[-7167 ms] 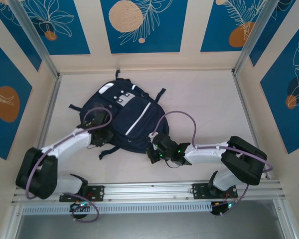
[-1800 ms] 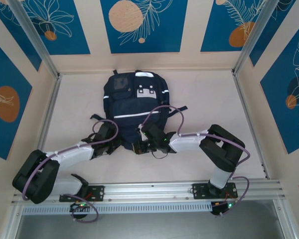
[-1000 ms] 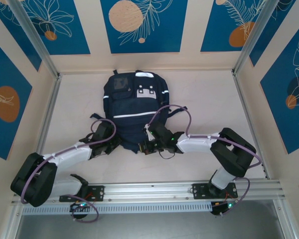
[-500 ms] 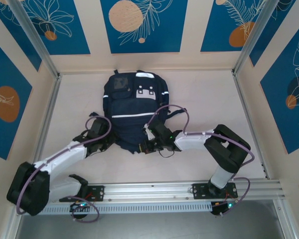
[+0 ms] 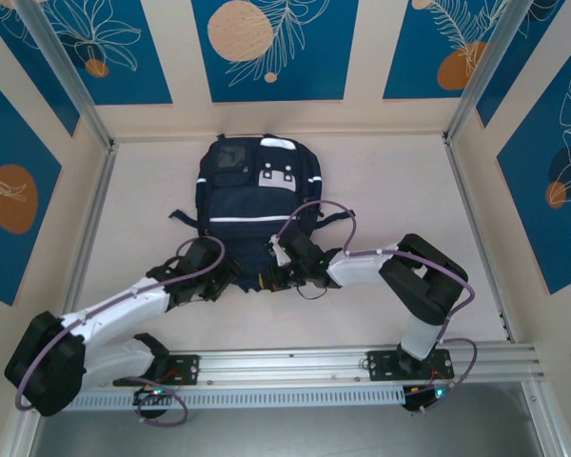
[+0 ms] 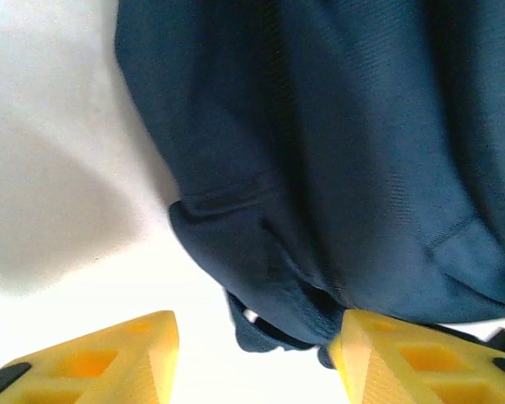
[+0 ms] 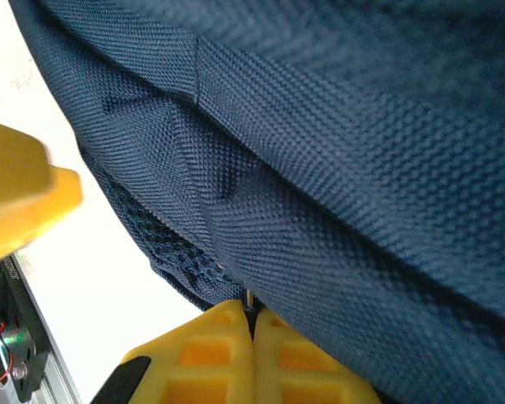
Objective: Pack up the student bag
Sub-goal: Zip the student bag at the center of the table.
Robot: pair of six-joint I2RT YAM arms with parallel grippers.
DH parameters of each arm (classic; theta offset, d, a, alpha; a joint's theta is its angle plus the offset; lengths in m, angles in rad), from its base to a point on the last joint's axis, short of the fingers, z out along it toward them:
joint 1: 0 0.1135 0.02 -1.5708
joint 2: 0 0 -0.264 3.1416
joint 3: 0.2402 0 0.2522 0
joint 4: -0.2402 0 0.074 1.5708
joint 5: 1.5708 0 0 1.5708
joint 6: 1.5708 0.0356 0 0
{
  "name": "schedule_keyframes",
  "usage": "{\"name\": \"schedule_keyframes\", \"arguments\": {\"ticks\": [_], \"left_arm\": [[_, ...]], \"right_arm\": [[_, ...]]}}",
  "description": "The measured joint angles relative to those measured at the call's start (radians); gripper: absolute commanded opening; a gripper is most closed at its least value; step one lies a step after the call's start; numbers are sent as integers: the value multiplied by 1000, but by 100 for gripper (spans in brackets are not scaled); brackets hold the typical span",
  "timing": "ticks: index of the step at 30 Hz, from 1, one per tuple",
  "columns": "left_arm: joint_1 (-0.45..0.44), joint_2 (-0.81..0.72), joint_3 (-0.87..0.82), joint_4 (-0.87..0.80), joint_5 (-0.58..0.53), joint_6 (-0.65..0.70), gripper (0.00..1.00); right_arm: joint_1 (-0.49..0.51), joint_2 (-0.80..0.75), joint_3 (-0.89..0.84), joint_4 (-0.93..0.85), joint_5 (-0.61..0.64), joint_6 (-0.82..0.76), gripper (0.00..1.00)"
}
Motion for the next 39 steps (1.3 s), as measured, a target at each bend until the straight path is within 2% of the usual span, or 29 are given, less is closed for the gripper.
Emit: {"name": "schedule_keyframes", "arguments": {"ticks": [6,10,14,17,28,39], "left_arm": [[-17,104,10,19,-12,-26,47],[-17,141,37,28,-37,-19,33],[-12,146,39,43,-58,2,9],[1,146,40,48,-56,16,0],[62,106,20,44,-24,62,0],[150,28,16,-49,-26,140,0]], "right_arm": [[3,0,0,1,3,6,0],[9,-1,0,3,15,11,0],[19,-1,0,8,29,19,0],[25,-1,0,11,39,21,0],[32,-10,-1,18,54,21,0],[34,-35,-15,16,65,17,0]]}}
